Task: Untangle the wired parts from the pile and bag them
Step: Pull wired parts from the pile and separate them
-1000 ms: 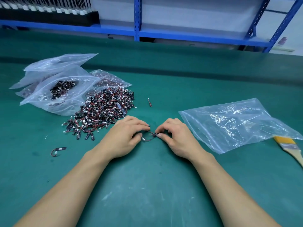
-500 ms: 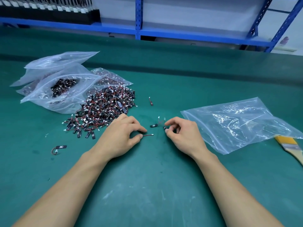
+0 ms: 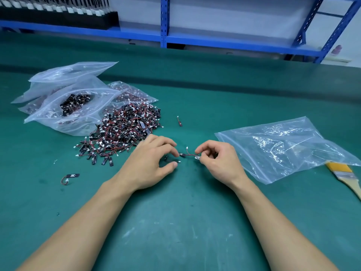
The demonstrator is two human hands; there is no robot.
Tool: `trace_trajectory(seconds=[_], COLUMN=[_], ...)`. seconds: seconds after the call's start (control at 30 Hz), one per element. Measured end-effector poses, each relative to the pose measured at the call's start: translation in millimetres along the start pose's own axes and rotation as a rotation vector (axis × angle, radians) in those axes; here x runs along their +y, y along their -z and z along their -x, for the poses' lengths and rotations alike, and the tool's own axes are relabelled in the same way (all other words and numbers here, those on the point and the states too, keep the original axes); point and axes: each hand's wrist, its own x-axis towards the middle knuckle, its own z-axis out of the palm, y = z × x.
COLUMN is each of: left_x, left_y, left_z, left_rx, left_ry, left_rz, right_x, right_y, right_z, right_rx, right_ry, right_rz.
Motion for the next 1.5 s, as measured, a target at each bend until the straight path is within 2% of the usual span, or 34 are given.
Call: trace_trajectory(seconds=[0.17, 0.53, 0.8, 0.97, 1.1, 1.2, 1.33, 1.5], left_x=[5, 7, 6, 6, 4, 1, -4, -8], left_y=[-6, -7, -5, -4, -2, 1, 2, 3], left_z=[-3, -5, -4, -4, -3, -1, 0, 0], left_rx=[-0.092, -0.074, -0.059, -0.048, 0.007, 0.013, -0.010, 0.029], left_ry=[-0.057, -0.052, -0.041, -0.025, 0.011, 0.040, 0.056, 0.078], left_rz=[-0.011, -0.053, -0.029, -0.021, -0.008, 0.000, 0.003, -0.003], right_x=[-1, 2, 6, 0, 1, 6, 10, 8], right_y=[-2, -4, 1, 4, 3, 1, -1, 0], right_z=[0, 0, 0, 0, -1, -1, -1, -1], right_rx=[0.002, 0.033, 0.076, 0.070, 0.130, 0.174, 0.093, 0.042], right_ry=[0.022, -0.010, -0.032, -0.002, -0.023, -0.050, -0.036, -0.060], right_rz=[0.032, 0.067, 0.242, 0.156, 0.046, 0.083, 0.230, 0.260])
